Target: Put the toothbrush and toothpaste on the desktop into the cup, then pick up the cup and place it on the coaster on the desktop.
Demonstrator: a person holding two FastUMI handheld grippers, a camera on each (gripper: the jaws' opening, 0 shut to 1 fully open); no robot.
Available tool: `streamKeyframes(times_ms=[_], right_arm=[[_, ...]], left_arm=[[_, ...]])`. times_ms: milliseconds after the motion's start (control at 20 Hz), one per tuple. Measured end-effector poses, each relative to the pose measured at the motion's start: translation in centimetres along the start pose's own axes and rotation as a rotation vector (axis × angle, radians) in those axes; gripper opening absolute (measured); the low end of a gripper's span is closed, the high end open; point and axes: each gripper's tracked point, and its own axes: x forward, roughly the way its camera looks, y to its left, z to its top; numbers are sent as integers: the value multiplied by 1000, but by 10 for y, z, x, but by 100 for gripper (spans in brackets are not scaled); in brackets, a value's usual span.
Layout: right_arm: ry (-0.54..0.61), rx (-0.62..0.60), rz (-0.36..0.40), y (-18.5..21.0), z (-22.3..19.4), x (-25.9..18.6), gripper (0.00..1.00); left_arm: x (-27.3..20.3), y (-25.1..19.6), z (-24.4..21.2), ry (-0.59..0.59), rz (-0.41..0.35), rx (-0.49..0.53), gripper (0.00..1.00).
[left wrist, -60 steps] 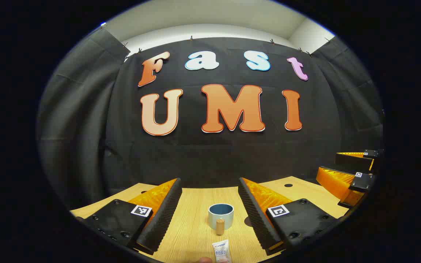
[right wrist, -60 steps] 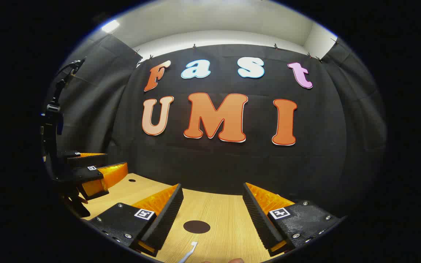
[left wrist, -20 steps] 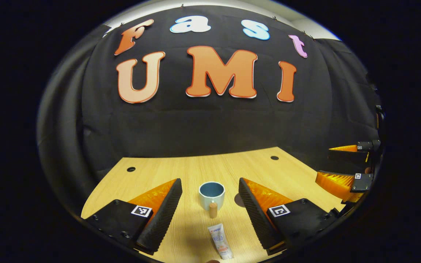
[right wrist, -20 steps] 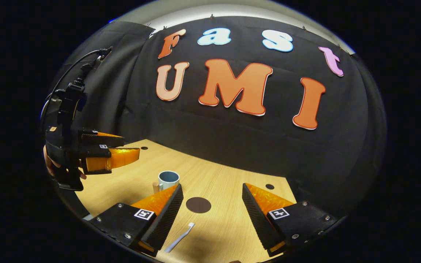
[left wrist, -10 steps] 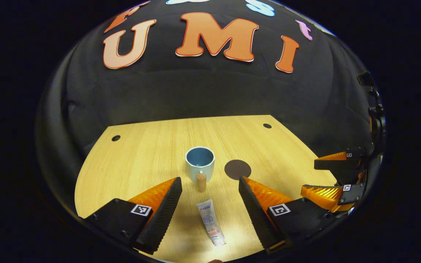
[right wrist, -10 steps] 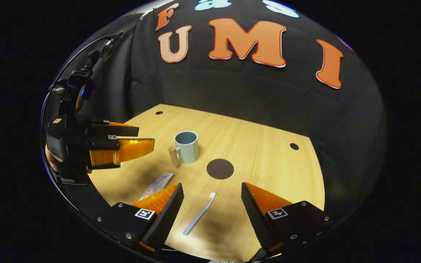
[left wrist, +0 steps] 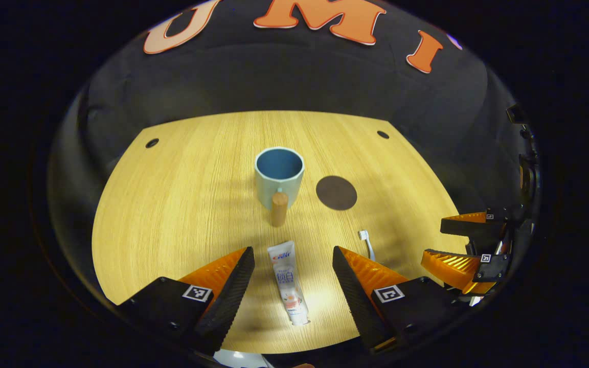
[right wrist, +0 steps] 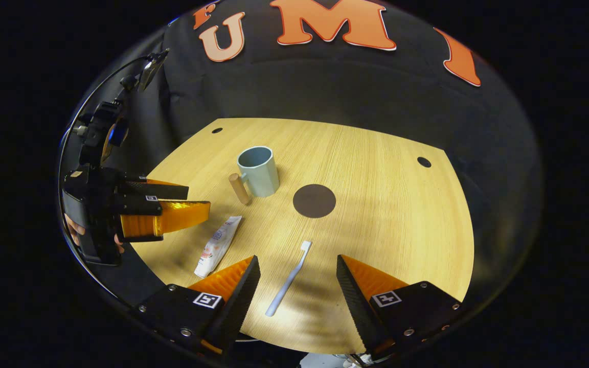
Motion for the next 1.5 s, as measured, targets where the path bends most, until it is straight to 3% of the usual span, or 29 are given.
streamKeyframes(times_ms=[250,450,650,850,950,1000,1050,1100,1200,1250,1300,1350,1400,1450,1500], right_arm=[[98,62,24,3,1,-5,89],[178,122,39,4,1,-4,86],[210,130,29,1,-10,7,78],[227,142,25,2,-16,20,77],[240,139,14,2,-21,27,76],[248,140,13,4,-24,31,76],[256,143,13,5,-25,34,76],[264,149,14,6,-28,36,74],[277,156,11,8,-32,41,69],[284,154,8,9,-32,44,66],[290,151,5,10,-34,45,59],[296,146,1,11,-35,47,65],[304,139,-7,11,-38,49,65],[314,132,-15,10,-40,50,73],[325,127,-17,11,-44,52,65]], left_arm=[[11,2,-13,143,2,-13,100],[17,-2,-34,253,-31,-90,100],[35,8,-45,298,-11,-125,100],[48,12,-56,338,15,-116,98],[54,10,-61,355,19,-127,86],[56,12,-63,363,28,-131,74],[58,13,-65,368,34,-137,76],[59,12,-67,374,34,-147,62],[61,13,-69,378,39,-156,49],[63,13,-73,379,40,-166,50],[62,11,-71,381,46,-171,42],[62,11,-68,372,42,-164,43],[62,12,-64,355,41,-175,44],[62,12,-62,346,41,-163,36],[63,12,-62,330,32,-167,36]])
